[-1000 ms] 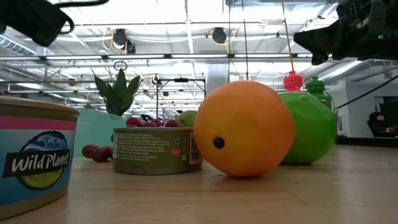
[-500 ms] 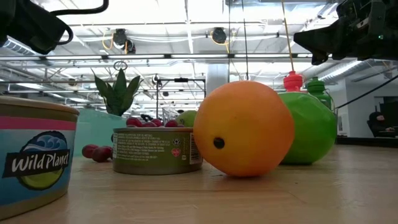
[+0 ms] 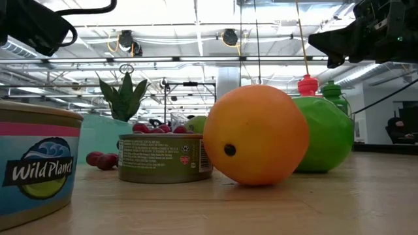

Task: Pick & Place Food Item
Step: Put the blue pink tuna can into the green bin

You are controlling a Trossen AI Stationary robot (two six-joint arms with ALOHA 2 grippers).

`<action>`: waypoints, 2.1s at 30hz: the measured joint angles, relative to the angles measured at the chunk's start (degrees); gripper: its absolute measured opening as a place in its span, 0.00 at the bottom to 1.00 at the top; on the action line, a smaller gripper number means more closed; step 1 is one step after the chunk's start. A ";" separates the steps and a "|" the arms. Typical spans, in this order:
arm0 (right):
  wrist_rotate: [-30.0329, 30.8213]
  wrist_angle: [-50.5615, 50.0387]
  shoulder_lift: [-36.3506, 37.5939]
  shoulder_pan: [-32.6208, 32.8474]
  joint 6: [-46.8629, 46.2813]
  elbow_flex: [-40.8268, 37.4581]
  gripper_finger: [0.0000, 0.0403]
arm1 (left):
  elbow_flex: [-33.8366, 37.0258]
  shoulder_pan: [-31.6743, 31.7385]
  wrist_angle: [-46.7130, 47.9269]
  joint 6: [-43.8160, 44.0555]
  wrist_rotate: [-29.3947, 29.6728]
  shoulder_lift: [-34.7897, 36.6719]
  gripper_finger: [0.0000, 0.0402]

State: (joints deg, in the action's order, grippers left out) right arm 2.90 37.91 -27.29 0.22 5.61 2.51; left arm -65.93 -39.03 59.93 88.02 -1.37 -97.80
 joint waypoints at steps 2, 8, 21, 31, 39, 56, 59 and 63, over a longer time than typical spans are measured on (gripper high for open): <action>0.00 0.00 0.00 0.01 0.00 -0.01 0.03 | 0.00 0.18 0.17 -0.47 -0.02 0.64 0.47; 0.00 0.00 0.01 0.00 0.00 -0.01 0.03 | -0.24 1.29 0.83 -0.60 1.39 6.48 0.47; 0.00 0.00 0.00 -0.01 0.00 -0.01 0.03 | -1.16 4.48 13.07 -3.86 14.73 25.21 0.47; 0.00 0.00 0.00 -0.01 0.00 -0.01 0.03 | -1.03 16.30 29.00 -18.78 30.02 27.52 0.47; -0.02 0.00 0.00 0.01 0.00 -0.01 0.03 | -1.03 25.90 29.49 -32.94 40.96 19.53 0.47; 0.00 0.00 0.00 0.00 0.00 0.00 0.03 | 4.99 28.87 28.06 -24.70 40.68 -3.85 0.48; -0.01 0.00 0.00 0.00 0.00 -0.01 0.03 | 7.02 28.87 26.46 -23.15 39.91 -5.94 0.47; 0.00 0.00 0.01 -0.01 0.00 0.01 0.03 | 8.24 28.87 25.60 -21.53 39.89 -8.19 0.48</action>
State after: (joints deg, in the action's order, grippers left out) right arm 2.90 37.92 -27.28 0.21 5.61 2.52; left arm -57.69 -10.15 85.53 66.48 38.52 -105.99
